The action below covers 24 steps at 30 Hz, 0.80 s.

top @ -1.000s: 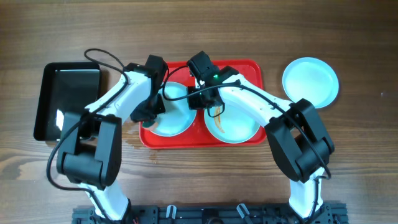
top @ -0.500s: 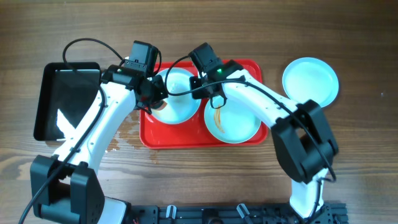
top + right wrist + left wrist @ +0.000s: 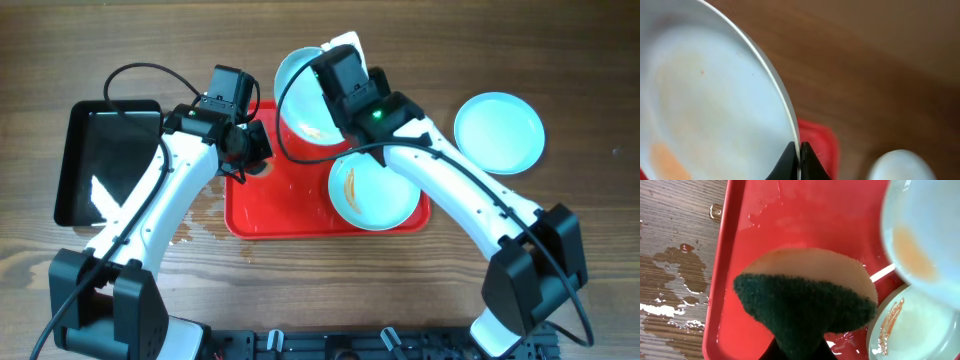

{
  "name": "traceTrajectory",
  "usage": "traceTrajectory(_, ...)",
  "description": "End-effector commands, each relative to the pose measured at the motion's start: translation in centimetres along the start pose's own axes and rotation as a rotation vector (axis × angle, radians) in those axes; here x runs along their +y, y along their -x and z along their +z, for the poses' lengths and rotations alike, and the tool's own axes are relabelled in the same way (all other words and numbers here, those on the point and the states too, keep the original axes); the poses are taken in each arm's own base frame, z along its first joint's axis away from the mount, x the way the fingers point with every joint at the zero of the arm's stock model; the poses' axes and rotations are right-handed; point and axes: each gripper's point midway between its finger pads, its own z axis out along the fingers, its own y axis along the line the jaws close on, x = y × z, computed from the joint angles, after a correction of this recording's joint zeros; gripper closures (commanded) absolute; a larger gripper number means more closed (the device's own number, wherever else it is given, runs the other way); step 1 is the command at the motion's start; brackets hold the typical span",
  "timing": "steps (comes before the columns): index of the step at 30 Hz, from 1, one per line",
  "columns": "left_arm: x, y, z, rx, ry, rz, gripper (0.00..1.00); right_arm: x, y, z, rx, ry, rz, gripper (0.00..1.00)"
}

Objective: Clean dirty plates on tray and stack at the side
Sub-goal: 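Lift the cleaned plate off the tray with the right gripper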

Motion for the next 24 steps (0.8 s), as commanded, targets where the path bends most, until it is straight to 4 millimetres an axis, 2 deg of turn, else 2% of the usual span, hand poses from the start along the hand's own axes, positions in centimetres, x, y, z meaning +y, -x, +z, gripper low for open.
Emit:
traceTrajectory(1,-0.1,0.2,-0.2,-0.003,-0.012,-0.02,0.96,-2.6,2.8,-3.1,-0.09,-0.254,-0.138,0.96)
traceTrajectory(4,0.0,0.3,-0.2,-0.007,-0.006,-0.021,0.96,-3.2,4.2,-4.7,-0.134,-0.37,-0.175,0.96)
traceTrajectory(7,0.1,0.4,-0.2,-0.011,0.0,-0.021,0.96,-2.9,5.2,-6.0,-0.16,-0.42,-0.251,0.96)
traceTrajectory(11,0.1,0.4,-0.2,-0.01,0.0,-0.02,0.96,-3.3,5.6,-6.8,-0.162,-0.48,-0.277,0.96)
traceTrajectory(24,0.1,0.4,-0.2,-0.011,-0.001,-0.021,0.96,-3.7,5.6,-7.1,-0.144,-0.512,-0.331,0.96)
